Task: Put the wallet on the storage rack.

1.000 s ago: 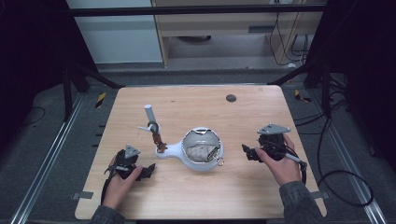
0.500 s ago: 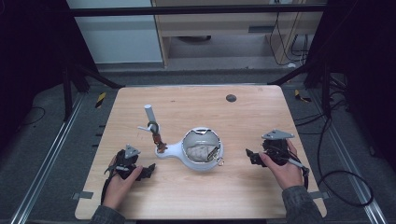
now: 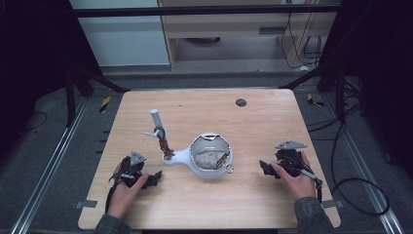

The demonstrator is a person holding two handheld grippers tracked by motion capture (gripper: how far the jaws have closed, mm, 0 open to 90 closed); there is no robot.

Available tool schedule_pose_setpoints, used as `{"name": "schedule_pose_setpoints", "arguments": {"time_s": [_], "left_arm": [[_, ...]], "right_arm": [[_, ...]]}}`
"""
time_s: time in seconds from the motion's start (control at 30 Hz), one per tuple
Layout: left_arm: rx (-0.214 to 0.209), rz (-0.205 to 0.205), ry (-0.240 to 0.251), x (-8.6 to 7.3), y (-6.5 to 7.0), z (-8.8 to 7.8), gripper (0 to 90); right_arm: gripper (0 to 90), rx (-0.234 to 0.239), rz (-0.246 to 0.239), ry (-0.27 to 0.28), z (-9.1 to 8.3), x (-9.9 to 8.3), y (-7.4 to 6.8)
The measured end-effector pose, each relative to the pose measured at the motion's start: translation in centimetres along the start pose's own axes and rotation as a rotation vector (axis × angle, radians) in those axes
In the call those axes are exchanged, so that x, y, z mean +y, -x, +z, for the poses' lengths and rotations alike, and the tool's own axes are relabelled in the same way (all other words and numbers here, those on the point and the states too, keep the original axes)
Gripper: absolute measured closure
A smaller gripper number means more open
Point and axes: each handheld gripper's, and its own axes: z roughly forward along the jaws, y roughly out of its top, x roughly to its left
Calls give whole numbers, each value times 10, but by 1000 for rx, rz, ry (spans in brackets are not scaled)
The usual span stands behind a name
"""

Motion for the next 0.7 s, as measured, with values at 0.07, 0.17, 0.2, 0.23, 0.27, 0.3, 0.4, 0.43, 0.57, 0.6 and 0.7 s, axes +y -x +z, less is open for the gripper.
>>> {"name": "schedule_pose_setpoints", "arguments": {"time_s": [0.07,0.17,0.2,0.23,0.27,0.3,0.4,0.43,0.57,0.6,0.7], "left_arm": [[0,0,0,0,0,0,0],[0,1,-1,0,0,0,0],[0,1,-1,0,0,0,0],[0,1,-1,0,0,0,0],[0,1,-1,0,0,0,0],[0,1,-1,0,0,0,0],[0,1,-1,0,0,0,0],[0,1,-1,0,0,0,0],[0,1,-1,0,0,0,0],[0,1,-1,0,0,0,0],[0,0,0,0,0,0,0]], "right_arm": [[48,4,5,-6,2,-3,2],[52,-1,16,-19,5,-8,4],[52,-1,16,-19,5,-8,4],[52,-1,18,-32,8,-11,5],[52,-1,18,-32,8,-11,5],[53,-12,13,-35,10,-12,6],[53,-11,26,-35,12,-14,7],[53,-14,30,-35,13,-15,7],[54,-23,47,-37,17,-18,10],[54,-23,56,-37,18,-19,11],[49,-31,66,-40,23,-22,14]]}}
